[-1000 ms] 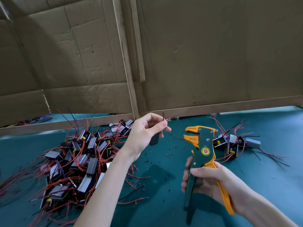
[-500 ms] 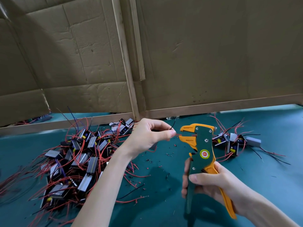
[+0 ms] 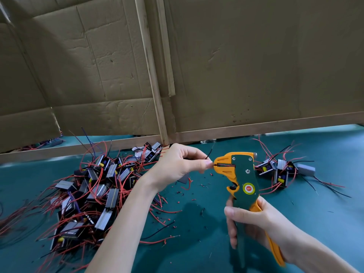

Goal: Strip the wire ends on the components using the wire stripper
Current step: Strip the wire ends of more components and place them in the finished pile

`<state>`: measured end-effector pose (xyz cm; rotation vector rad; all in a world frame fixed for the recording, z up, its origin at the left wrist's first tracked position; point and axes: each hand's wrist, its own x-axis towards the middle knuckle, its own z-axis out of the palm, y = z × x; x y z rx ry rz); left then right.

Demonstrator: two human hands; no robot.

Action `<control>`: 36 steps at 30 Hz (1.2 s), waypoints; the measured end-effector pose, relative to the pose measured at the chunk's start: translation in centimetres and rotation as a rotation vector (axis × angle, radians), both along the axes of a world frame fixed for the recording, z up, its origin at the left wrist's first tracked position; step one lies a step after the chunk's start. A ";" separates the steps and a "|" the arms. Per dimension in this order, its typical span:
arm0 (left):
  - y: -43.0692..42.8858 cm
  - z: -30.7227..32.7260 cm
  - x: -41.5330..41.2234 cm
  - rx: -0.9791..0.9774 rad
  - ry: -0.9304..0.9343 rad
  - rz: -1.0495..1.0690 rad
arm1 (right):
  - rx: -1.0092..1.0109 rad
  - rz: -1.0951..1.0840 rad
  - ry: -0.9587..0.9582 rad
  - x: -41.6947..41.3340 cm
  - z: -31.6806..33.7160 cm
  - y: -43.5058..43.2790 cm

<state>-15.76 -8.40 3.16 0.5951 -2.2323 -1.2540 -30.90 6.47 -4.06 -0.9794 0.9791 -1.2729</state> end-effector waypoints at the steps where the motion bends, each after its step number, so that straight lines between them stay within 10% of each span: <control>1: 0.0 0.0 0.0 0.014 0.012 -0.015 | 0.004 -0.025 0.006 0.3 0.0 0.0; 9: 0.2 -1.3 -0.8 0.232 0.138 -0.069 | -0.065 -0.085 -0.123 0.1 -0.2 -0.4; 36: 0.8 0.8 -0.1 -0.008 0.025 -0.003 | -0.051 0.001 -0.036 -1.0 0.0 -0.3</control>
